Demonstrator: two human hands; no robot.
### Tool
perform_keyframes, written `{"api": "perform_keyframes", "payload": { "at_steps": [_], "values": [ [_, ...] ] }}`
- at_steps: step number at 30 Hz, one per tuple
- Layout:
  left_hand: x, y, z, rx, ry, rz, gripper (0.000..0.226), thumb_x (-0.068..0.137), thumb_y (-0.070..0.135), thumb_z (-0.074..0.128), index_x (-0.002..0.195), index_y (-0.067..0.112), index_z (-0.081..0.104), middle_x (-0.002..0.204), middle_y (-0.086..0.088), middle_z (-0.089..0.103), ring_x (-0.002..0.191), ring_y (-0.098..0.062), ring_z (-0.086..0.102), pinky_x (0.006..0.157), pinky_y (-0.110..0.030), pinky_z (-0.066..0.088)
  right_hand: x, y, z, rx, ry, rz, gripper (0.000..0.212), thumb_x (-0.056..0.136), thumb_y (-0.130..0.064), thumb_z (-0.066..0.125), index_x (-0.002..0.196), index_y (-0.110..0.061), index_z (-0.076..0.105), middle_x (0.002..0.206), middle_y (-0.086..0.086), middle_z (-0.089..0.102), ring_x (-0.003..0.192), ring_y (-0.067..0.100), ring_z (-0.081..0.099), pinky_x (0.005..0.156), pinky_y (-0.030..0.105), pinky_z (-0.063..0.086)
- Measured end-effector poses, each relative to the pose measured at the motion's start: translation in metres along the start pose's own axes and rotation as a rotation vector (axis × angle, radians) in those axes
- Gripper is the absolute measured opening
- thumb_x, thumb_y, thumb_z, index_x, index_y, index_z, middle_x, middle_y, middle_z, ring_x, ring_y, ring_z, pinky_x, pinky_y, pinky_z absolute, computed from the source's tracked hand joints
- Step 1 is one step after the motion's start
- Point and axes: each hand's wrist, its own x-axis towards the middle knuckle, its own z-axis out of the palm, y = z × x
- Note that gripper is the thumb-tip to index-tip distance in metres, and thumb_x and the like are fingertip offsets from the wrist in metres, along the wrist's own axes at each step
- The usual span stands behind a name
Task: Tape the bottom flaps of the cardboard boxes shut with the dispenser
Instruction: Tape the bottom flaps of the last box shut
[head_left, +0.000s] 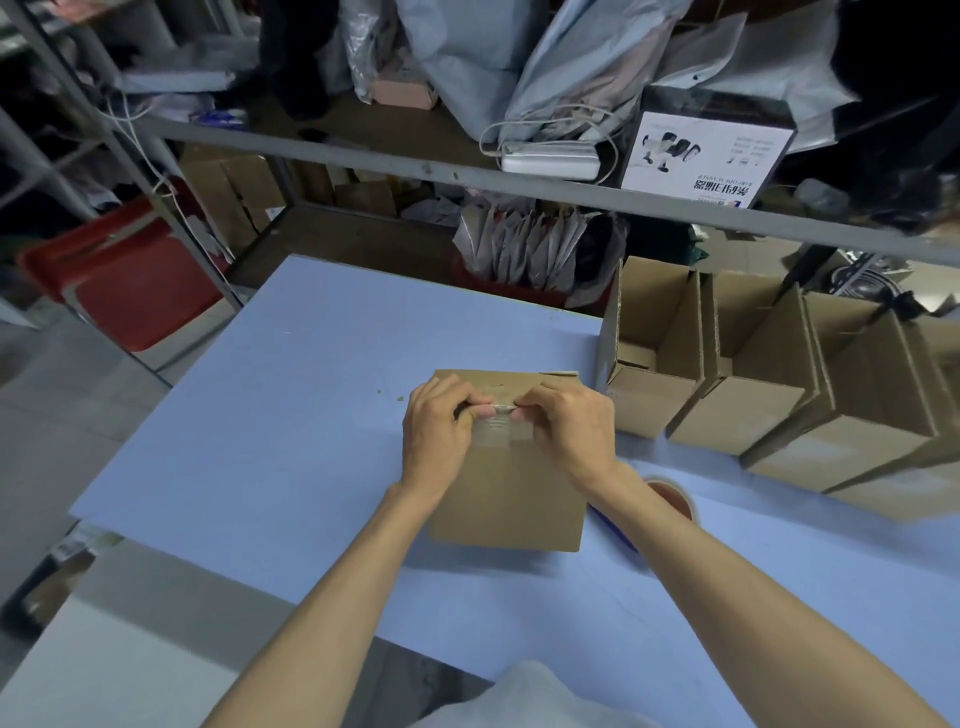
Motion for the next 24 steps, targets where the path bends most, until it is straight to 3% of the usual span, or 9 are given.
{"api": "perform_keyframes", "payload": {
  "at_steps": [3,7,9,11,13,15,18,21,24],
  "values": [
    [0.006,0.004,0.002,-0.029,0.018,-0.011,0.005,0.079,0.009,0.073,0.076,0.009,0.070,0.079,0.003,0.066,0.082,-0.016,0.057,0.085,-0.034,0.043,-0.003,0.008,-0.003,0.022,-0.023,-0.014,0.016,0.080,-0.027,0.076,0.093,-0.016,0.076,0.085,0.000,0.072,0.082,0.025,0.067,0.057,0.038,0.054],
    [0.018,0.001,-0.005,-0.065,0.039,-0.060,0.008,0.079,0.009,0.073,0.074,0.014,0.069,0.076,0.012,0.063,0.079,-0.009,0.056,0.074,-0.027,0.042,-0.024,0.026,-0.017,0.096,-0.049,0.157,0.079,0.073,-0.040,0.081,0.137,-0.008,0.047,0.127,0.010,0.049,0.115,0.022,0.047,0.092,0.030,0.043],
    [0.025,-0.003,-0.010,-0.105,0.071,-0.150,0.009,0.079,0.009,0.073,0.072,0.013,0.068,0.076,0.011,0.065,0.077,-0.011,0.058,0.072,-0.030,0.045,-0.033,0.030,-0.023,0.304,-0.145,0.370,0.071,0.074,-0.039,0.080,0.131,-0.009,0.050,0.120,0.002,0.055,0.108,0.015,0.053,0.090,0.027,0.045],
    [0.027,-0.005,-0.014,-0.150,0.075,-0.241,0.008,0.081,0.010,0.071,0.075,0.012,0.068,0.080,0.006,0.068,0.081,-0.012,0.061,0.079,-0.036,0.049,-0.037,0.034,-0.022,0.564,-0.328,0.528,0.033,0.081,-0.023,0.075,0.110,-0.009,0.065,0.102,0.004,0.069,0.098,0.024,0.064,0.083,0.037,0.052],
    [0.024,-0.004,-0.015,-0.055,0.020,-0.245,0.001,0.086,0.015,0.068,0.086,0.015,0.069,0.095,0.004,0.067,0.097,-0.016,0.059,0.090,-0.040,0.047,-0.040,0.033,-0.019,0.645,-0.347,0.521,0.009,0.085,-0.009,0.067,0.091,-0.003,0.070,0.089,0.011,0.072,0.090,0.031,0.066,0.079,0.046,0.052],
    [0.015,0.003,-0.011,0.129,-0.029,-0.230,0.026,0.086,0.029,0.068,0.110,0.021,0.063,0.119,0.001,0.052,0.117,-0.021,0.044,0.102,-0.038,0.038,-0.039,0.021,-0.017,0.661,-0.281,0.479,0.007,0.085,-0.008,0.065,0.081,-0.002,0.067,0.080,0.014,0.069,0.076,0.027,0.064,0.071,0.045,0.050],
    [-0.005,0.023,-0.002,0.093,-0.070,-0.278,0.069,0.077,0.056,0.067,0.133,0.023,0.044,0.130,-0.001,0.031,0.123,-0.020,0.027,0.105,-0.034,0.031,-0.032,-0.003,-0.013,0.649,-0.216,0.402,0.017,0.084,-0.014,0.063,0.068,-0.020,0.061,0.064,-0.008,0.062,0.063,0.004,0.054,0.061,0.033,0.045],
    [-0.012,0.031,0.003,-0.045,-0.194,-0.471,0.080,0.075,0.070,0.058,0.138,0.026,0.038,0.126,0.004,0.032,0.122,-0.019,0.035,0.099,-0.034,0.037,-0.021,-0.020,-0.011,0.756,-0.367,0.345,0.020,0.087,-0.009,0.051,0.077,-0.022,0.063,0.074,-0.009,0.067,0.073,0.003,0.061,0.067,0.028,0.051],
    [-0.007,0.020,-0.003,0.065,-0.221,-0.466,0.052,0.088,0.050,0.057,0.129,0.021,0.048,0.124,0.000,0.049,0.116,-0.021,0.050,0.094,-0.034,0.042,-0.019,-0.013,-0.018,0.735,-0.602,0.304,0.036,0.087,-0.002,0.047,0.115,-0.013,0.066,0.108,-0.003,0.070,0.107,0.008,0.062,0.091,0.024,0.049]
  ]
}}
